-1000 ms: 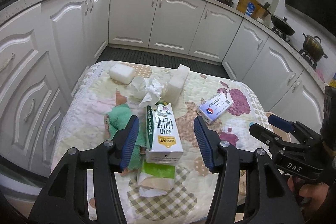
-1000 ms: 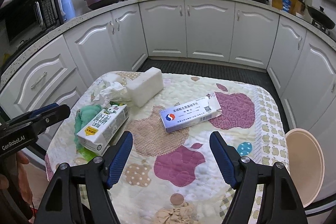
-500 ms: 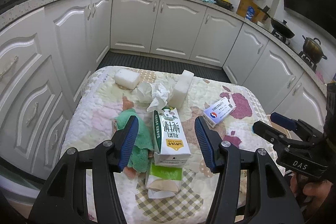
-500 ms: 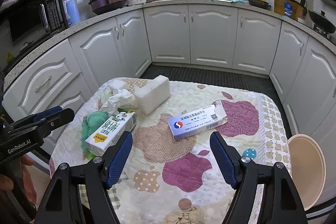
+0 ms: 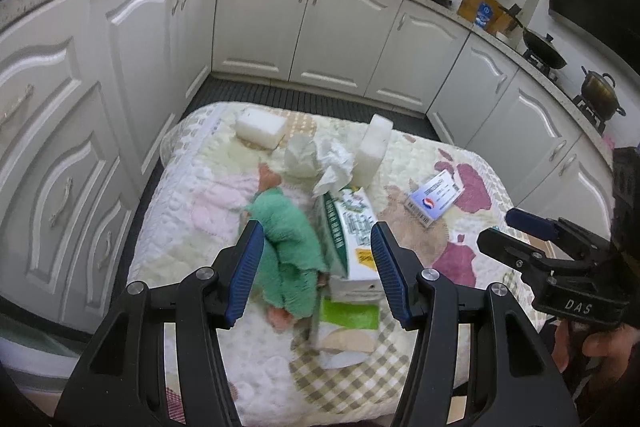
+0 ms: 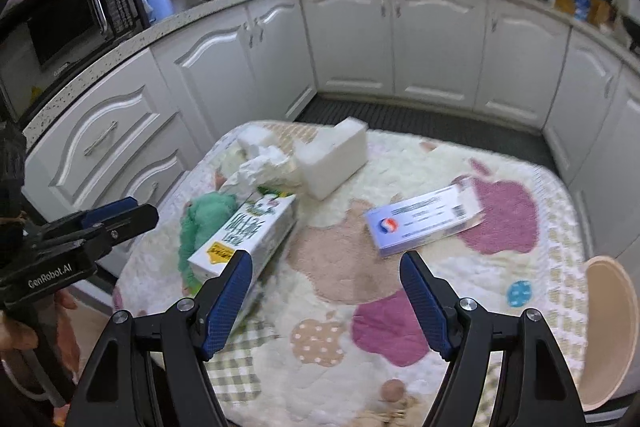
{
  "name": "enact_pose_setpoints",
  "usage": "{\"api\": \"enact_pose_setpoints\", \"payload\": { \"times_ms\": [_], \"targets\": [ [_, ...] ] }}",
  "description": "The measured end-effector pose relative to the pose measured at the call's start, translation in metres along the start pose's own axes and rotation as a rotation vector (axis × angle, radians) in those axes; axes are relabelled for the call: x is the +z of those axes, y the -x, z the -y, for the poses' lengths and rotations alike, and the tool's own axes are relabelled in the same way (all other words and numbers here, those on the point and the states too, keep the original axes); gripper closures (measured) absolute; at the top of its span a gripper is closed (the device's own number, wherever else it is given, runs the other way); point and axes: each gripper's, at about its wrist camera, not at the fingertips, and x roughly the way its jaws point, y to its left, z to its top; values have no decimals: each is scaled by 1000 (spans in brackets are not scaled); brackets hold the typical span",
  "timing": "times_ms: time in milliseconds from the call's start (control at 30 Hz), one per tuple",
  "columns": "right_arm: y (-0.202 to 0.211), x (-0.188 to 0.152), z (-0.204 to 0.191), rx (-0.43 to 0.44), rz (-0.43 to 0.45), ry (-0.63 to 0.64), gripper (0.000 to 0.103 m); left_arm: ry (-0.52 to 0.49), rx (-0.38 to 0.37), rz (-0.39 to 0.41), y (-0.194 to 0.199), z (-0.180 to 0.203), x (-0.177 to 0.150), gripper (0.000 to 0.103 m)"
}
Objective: Collect trash
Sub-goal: 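Grasp the green towel with the left tool while the right tool grasps the milk carton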
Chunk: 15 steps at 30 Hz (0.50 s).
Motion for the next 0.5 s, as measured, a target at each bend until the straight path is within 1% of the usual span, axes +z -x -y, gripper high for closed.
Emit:
{"api": "enact_pose_setpoints", "payload": {
  "times_ms": [267,400,500],
  "targets": [
    [-35,16,-8,89,-110,-43,29,27,-6,-78,-15,-20,-4,49],
    [-51,26,-12,119,-141,-69,29,47,-5,-111,-28,-29,-5,49],
    [-61,32,-13,130,-155,-90,29,58,-3,-117,-37,-36,-4,49]
  ]
}}
